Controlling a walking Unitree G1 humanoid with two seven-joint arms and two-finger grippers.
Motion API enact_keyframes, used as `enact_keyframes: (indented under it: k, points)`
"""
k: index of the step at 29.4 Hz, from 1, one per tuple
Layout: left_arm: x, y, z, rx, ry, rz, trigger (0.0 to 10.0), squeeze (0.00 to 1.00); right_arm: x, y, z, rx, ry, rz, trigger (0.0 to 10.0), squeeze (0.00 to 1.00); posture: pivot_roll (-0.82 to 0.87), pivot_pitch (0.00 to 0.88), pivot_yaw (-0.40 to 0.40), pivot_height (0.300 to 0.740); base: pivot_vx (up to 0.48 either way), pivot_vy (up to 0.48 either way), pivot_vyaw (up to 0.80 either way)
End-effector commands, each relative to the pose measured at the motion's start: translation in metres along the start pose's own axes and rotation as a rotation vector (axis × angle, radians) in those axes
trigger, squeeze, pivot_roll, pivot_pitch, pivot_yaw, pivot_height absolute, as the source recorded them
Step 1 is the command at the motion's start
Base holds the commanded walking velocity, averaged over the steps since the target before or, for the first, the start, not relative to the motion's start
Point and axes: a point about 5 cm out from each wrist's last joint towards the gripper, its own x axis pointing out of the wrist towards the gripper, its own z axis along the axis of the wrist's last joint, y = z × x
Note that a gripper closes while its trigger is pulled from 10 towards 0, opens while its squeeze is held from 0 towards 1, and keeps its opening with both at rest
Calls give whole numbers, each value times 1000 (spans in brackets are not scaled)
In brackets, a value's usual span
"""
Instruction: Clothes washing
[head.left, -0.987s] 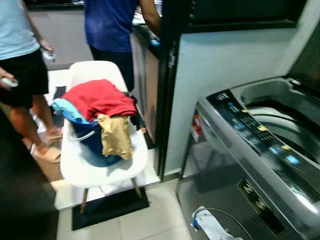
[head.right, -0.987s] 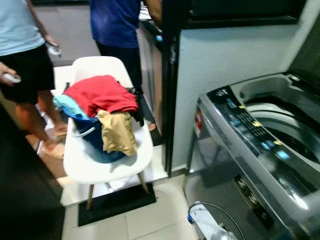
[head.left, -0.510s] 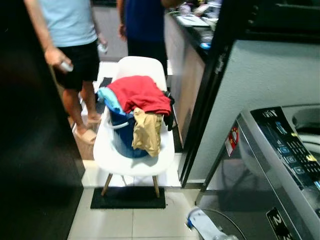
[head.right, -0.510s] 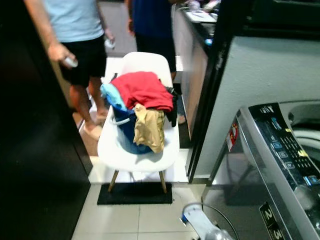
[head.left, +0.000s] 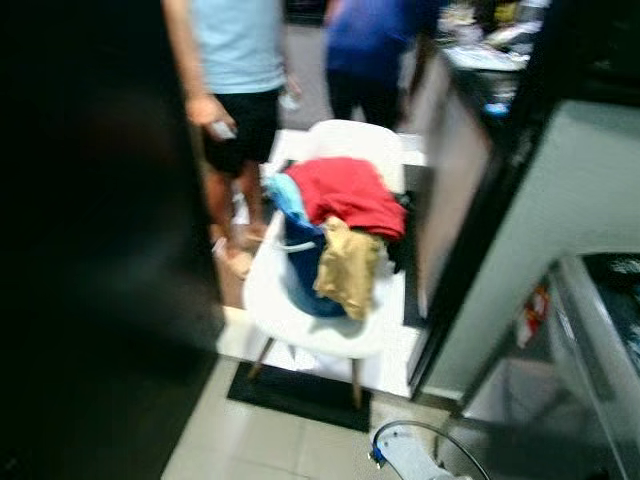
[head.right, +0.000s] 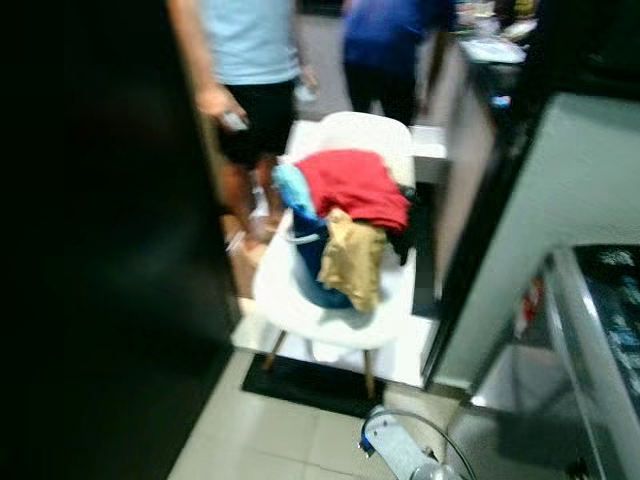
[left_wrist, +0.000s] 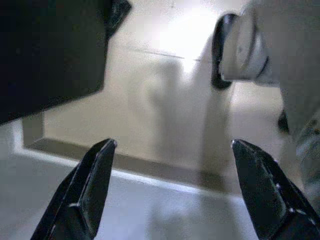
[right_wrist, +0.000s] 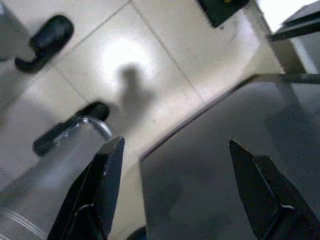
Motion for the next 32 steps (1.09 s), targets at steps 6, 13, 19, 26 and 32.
enact_keyframes:
  k: [6, 13, 19, 26, 32]
  points:
    - [2, -4, 7, 4, -18, -26, 10000, 0, 0, -2, 9, -11, -27, -15, 10000, 0, 206, 0, -83, 740, 0, 0, 217]
    - [1, -7, 3, 2, -3, -32, 10000, 0, 1, 0, 9, -20, -25, -7, 10000, 0, 203, 0, -83, 740, 0, 432, 0]
    - [0, -10, -1, 10, 6, -37, 10000, 0, 0, 1, 6, -26, -21, -2, 10000, 0, 200, 0, -87, 740, 0, 0, 0]
    - [0, -9, -2, 10, 12, -40, 10000, 0, 0, 0, 5, -31, -19, -1, 10000, 0, 199, 0, -92, 740, 0, 0, 0]
    - [0, -7, -2, 5, 16, -38, 10000, 0, 0, -1, 17, -18, -69, 12, 10000, 0, 201, 0, -95, 740, 0, 160, 0]
